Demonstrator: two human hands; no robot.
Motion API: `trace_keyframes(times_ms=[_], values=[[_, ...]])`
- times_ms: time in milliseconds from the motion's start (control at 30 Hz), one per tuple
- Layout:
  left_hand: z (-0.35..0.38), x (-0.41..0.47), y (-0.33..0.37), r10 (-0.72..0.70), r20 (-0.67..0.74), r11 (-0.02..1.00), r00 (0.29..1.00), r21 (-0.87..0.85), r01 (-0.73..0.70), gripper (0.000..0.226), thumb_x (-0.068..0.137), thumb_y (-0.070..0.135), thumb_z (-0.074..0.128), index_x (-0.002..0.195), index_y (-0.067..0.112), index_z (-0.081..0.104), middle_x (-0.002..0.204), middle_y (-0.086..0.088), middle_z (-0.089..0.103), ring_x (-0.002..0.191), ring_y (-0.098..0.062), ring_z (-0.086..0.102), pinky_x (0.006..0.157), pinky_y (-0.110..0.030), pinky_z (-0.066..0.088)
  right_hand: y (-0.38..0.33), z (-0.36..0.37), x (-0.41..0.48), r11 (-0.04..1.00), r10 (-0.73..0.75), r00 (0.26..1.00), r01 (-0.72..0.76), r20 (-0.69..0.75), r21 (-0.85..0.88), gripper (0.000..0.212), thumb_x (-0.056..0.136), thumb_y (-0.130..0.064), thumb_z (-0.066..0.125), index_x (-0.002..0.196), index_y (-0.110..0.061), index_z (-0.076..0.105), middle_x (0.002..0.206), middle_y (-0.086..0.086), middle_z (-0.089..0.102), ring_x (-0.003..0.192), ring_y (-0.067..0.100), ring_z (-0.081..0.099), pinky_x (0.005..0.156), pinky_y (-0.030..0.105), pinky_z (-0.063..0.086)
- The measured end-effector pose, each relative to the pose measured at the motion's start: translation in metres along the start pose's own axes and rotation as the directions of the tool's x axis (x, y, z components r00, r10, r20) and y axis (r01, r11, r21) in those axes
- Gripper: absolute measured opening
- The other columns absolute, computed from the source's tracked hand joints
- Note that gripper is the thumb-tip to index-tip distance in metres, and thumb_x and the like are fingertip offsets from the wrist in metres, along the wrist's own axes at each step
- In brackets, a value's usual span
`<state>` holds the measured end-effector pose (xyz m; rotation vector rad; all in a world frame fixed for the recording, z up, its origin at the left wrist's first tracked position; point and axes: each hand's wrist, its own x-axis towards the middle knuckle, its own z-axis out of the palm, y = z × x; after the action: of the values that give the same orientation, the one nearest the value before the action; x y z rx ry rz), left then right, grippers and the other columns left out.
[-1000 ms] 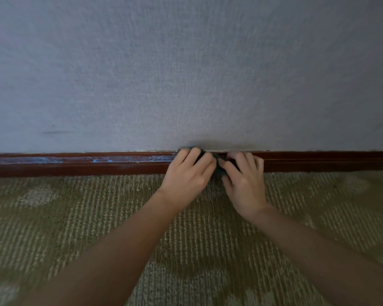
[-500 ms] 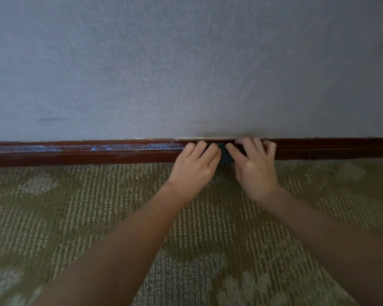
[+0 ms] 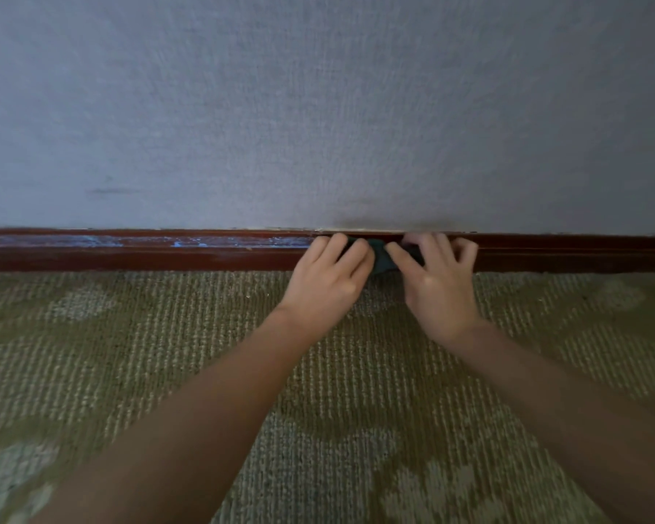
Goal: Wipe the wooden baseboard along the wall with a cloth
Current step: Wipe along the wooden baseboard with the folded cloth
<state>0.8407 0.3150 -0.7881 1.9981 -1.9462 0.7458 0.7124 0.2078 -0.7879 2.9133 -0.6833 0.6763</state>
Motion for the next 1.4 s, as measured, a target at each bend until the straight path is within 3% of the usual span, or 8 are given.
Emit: trace_keyframes(times_ms=[100, 300, 500, 633, 767, 1000, 1267, 1400], values=[[-0.004, 0.000, -0.007, 0.051, 0.037, 0.999, 0.998, -0.006, -0.051, 0.034, 0.082, 0.004, 0.041, 0.098, 0.003, 0.071, 0.090, -0.008, 0.068, 0.074, -0.025, 0.062, 0.067, -0.032, 0.048, -0.016, 0.005, -0.003, 0.991, 0.124, 0.991, -0.120, -0.059, 0.067, 0.049, 0.054, 0.016, 0.073, 0.100, 0.001, 0.068, 0.094, 0.021, 0.062, 0.085, 0.037, 0.060, 0.071, 0.045, 0.040], [0.003, -0.001, -0.006, 0.038, -0.012, 0.999, 0.999, 0.009, -0.038, 0.029, 0.083, 0.004, 0.046, 0.098, 0.001, 0.070, 0.088, -0.012, 0.067, 0.081, -0.027, 0.052, 0.071, -0.035, 0.041, -0.003, -0.001, 0.000, 0.998, 0.031, 0.999, -0.029, -0.037, 0.064, 0.043, 0.058, 0.013, 0.074, 0.098, -0.002, 0.069, 0.095, 0.018, 0.062, 0.088, 0.035, 0.059, 0.073, 0.045, 0.038], [0.007, 0.013, 0.003, 0.114, 0.036, 0.993, 0.993, -0.029, -0.113, 0.028, 0.083, 0.002, 0.047, 0.100, 0.000, 0.069, 0.086, -0.012, 0.065, 0.076, -0.027, 0.061, 0.068, -0.033, 0.049, 0.002, 0.002, -0.009, 0.988, 0.146, 0.985, -0.141, -0.087, 0.064, 0.045, 0.056, 0.017, 0.071, 0.097, 0.000, 0.069, 0.095, 0.019, 0.062, 0.090, 0.033, 0.058, 0.075, 0.041, 0.033], [0.004, 0.002, -0.011, 0.144, 0.030, 0.989, 0.989, 0.017, -0.144, 0.029, 0.082, -0.002, 0.046, 0.101, -0.003, 0.068, 0.081, -0.014, 0.063, 0.074, -0.028, 0.057, 0.066, -0.037, 0.043, -0.009, 0.005, -0.004, 0.990, 0.101, 0.995, -0.098, -0.025, 0.105, 0.044, 0.058, 0.012, 0.069, 0.100, 0.000, 0.068, 0.097, 0.019, 0.061, 0.095, 0.027, 0.041, 0.076, 0.039, 0.025], [0.006, 0.010, -0.006, 0.164, -0.024, 0.985, 0.986, 0.059, -0.162, 0.024, 0.085, -0.003, 0.047, 0.095, -0.005, 0.068, 0.075, -0.014, 0.059, 0.075, -0.028, 0.042, 0.068, -0.036, 0.033, 0.009, 0.000, -0.006, 0.995, 0.054, 0.999, -0.054, -0.004, 0.083, 0.042, 0.061, 0.009, 0.072, 0.101, -0.005, 0.069, 0.096, 0.018, 0.061, 0.093, 0.026, 0.041, 0.075, 0.039, 0.024], [0.007, 0.018, 0.003, 0.181, 0.009, 0.983, 0.984, 0.023, -0.181, 0.027, 0.084, -0.001, 0.046, 0.097, -0.002, 0.070, 0.075, -0.012, 0.061, 0.067, -0.027, 0.059, 0.063, -0.034, 0.047, 0.002, 0.004, -0.010, 0.974, 0.203, 0.977, -0.194, -0.071, 0.121, 0.045, 0.058, 0.017, 0.069, 0.100, 0.001, 0.068, 0.094, 0.023, 0.060, 0.091, 0.027, 0.039, 0.074, 0.046, 0.036], [-0.005, -0.007, -0.018, 0.049, 0.048, 0.999, 0.998, 0.002, -0.049, 0.027, 0.083, -0.003, 0.048, 0.101, -0.005, 0.068, 0.075, -0.017, 0.060, 0.074, -0.028, 0.047, 0.064, -0.035, 0.028, -0.008, -0.002, 0.006, 0.997, -0.014, 1.000, 0.014, 0.009, 0.073, 0.043, 0.058, 0.005, 0.075, 0.100, -0.003, 0.068, 0.093, 0.018, 0.060, 0.087, 0.033, 0.059, 0.077, 0.042, 0.027], [-0.003, 0.005, -0.007, 0.075, 0.040, 0.997, 0.996, 0.015, -0.075, 0.030, 0.081, -0.001, 0.045, 0.099, -0.003, 0.069, 0.075, -0.016, 0.060, 0.070, -0.028, 0.056, 0.066, -0.036, 0.034, 0.002, -0.004, 0.000, 0.999, 0.032, 0.999, -0.030, -0.043, 0.041, 0.041, 0.058, 0.007, 0.075, 0.097, -0.003, 0.069, 0.092, 0.019, 0.061, 0.086, 0.033, 0.060, 0.075, 0.045, 0.038]])
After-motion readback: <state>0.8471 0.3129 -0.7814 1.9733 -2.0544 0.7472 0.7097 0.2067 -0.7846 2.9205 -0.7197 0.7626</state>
